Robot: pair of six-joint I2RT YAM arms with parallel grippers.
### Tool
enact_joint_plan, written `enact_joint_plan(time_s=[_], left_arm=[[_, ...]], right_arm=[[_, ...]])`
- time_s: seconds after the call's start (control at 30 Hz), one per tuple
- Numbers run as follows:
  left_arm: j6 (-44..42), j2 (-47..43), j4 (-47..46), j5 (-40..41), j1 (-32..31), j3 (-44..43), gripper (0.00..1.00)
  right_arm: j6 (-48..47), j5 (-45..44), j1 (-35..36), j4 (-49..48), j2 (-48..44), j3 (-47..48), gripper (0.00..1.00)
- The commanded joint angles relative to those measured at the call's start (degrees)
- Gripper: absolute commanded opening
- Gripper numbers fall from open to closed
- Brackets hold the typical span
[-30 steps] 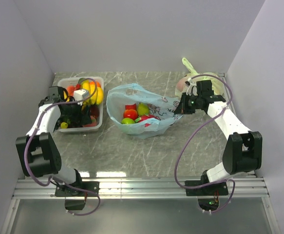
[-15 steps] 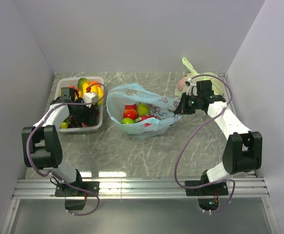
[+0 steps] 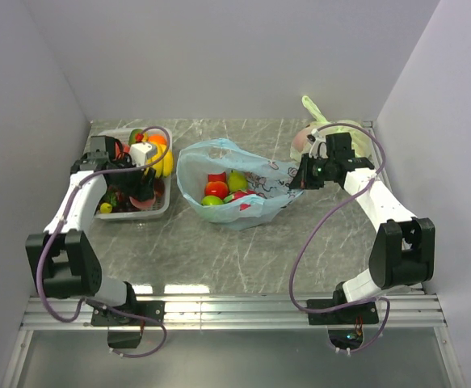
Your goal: Place the fake fruits into the plastic bag and tie a complex knot
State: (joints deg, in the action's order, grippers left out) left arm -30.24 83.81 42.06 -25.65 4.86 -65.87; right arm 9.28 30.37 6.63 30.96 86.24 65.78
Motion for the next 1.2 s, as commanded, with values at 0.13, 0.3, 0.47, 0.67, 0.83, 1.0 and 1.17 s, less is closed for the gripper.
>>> enact_joint_plan(time_s=[0.13,0.3,0.47,0.67,0.83,1.0,1.17], left_arm=[[1.1,-6.3,10.0,-3.9,0.1,-5.5,0.16],[-3.8,-7.8,20.2,-14.0,0.1,-10.0,0.13],[3.3,-7.4,19.3,-26.4,-4.4,-18.4,0.13],[20.7,-5.9,-2.6,-23.9,-18.7,-20.3,0.14],[23.6,-0.6,-13.0,-21.1,-27.0,-16.7,0.13],[23.0,6.5,-22.4,-11.5,-30.3,-14.6,0.14],[22.6,11.6,-23.6,-5.8,-30.6,-19.1,0.53]], right_arm=[[-0.5,0.1,0.5,-0.7,0.2,3.1,0.0],[-0.3,0.5,0.7,-1.0,0.6,3.8,0.0],[0.0,1.1,1.5,-1.4,1.0,3.8,0.0],[0.0,1.3,2.2,-1.8,1.1,4.0,0.0],[0.8,2.2,2.5,-2.7,1.8,4.9,0.0],[1.4,3.4,2.8,-3.4,2.6,6.4,0.0],[2.1,4.6,2.8,-3.7,3.2,6.6,0.0]])
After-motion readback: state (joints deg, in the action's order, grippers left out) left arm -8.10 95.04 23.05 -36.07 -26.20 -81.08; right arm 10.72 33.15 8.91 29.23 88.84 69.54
